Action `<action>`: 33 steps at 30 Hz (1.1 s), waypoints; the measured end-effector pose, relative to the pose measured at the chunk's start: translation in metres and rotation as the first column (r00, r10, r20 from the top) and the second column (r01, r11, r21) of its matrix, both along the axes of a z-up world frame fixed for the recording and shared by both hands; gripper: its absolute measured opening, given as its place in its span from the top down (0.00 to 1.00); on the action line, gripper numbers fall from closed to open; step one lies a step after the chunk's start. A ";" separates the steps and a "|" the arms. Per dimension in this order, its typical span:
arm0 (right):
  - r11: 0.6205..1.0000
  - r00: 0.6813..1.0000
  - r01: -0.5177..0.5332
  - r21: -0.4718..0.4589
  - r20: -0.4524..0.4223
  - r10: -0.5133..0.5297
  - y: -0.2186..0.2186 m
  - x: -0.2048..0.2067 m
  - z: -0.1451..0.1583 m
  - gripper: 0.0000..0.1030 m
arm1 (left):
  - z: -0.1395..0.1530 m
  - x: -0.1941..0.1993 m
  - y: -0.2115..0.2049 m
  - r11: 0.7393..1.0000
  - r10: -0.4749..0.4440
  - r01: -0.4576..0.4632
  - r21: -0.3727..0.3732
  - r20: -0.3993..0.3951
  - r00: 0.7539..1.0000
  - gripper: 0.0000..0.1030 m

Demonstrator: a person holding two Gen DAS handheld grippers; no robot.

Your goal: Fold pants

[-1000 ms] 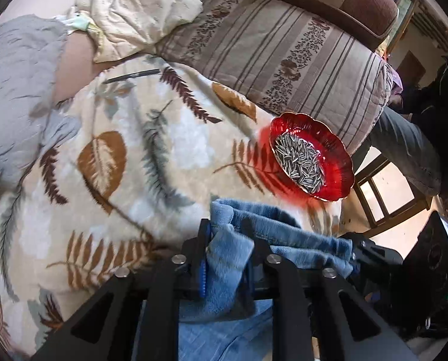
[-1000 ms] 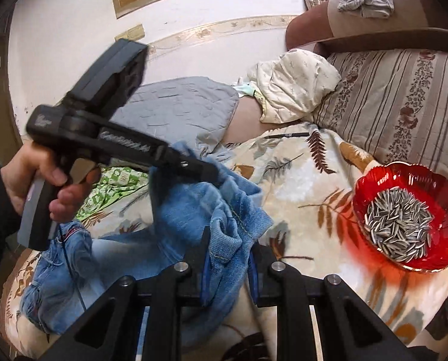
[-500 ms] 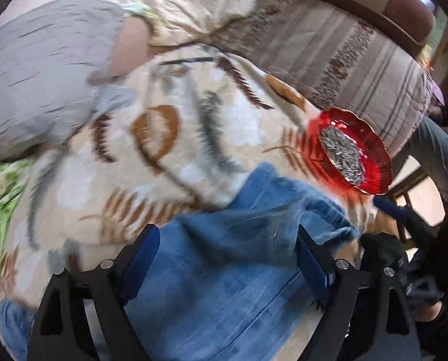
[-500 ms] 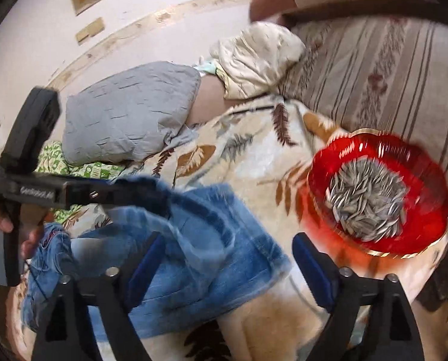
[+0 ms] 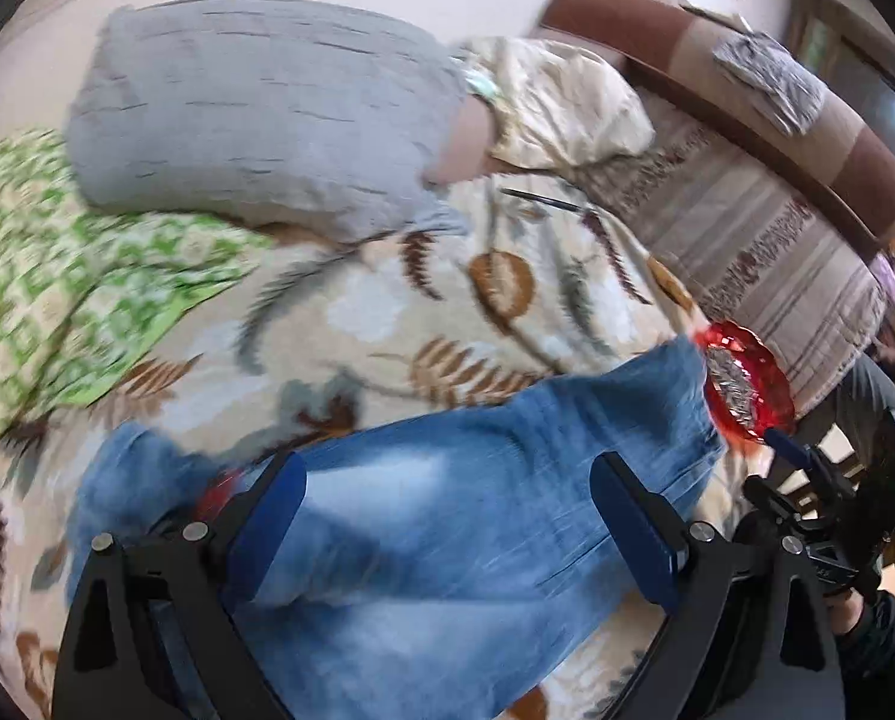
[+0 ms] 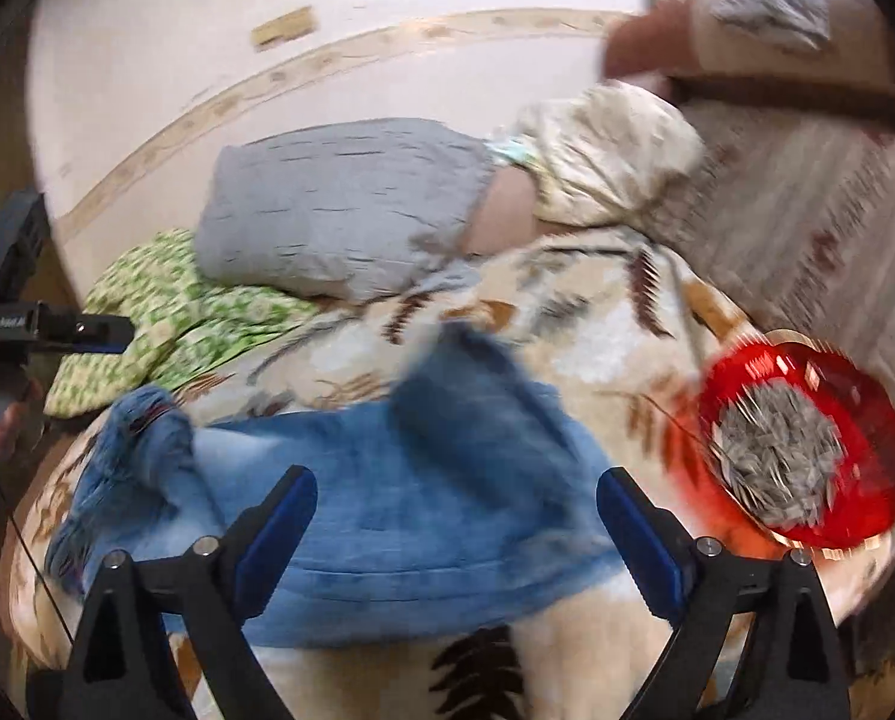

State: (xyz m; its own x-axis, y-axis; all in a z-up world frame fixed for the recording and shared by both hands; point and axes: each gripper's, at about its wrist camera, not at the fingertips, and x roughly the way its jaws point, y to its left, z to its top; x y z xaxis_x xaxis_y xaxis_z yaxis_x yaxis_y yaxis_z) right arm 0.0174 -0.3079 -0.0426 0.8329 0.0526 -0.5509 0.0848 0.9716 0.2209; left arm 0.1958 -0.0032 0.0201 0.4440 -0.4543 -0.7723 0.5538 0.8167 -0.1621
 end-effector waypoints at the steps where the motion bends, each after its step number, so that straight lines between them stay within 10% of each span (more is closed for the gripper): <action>1: 0.999 0.999 -0.038 -0.016 0.009 0.038 0.010 0.003 0.005 0.07 | -0.001 -0.002 0.009 1.000 0.020 -0.020 0.003 0.000 1.000 0.07; 7: 0.963 0.963 -0.270 -0.019 0.003 0.270 0.069 0.031 0.017 0.06 | -0.009 -0.012 0.078 0.982 0.182 -0.181 0.045 0.000 0.983 0.06; 14: 0.848 0.845 -0.530 0.015 -0.076 0.529 0.150 0.077 0.002 0.06 | -0.023 0.018 0.133 0.945 0.321 -0.317 0.078 -0.037 0.947 0.04; 33: 0.764 0.751 -0.645 -0.035 -0.214 0.624 0.248 0.170 -0.039 0.06 | -0.114 0.174 0.099 0.922 0.334 -0.262 0.286 -0.246 0.910 0.04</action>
State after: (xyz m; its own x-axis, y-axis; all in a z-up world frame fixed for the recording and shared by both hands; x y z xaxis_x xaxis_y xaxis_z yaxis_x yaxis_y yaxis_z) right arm 0.1875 -0.0598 -0.0820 0.5140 0.4695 -0.7179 -0.5313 0.8313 0.1633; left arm 0.3696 0.0960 -0.0939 0.2740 -0.1195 -0.9543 0.2379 0.9698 -0.0531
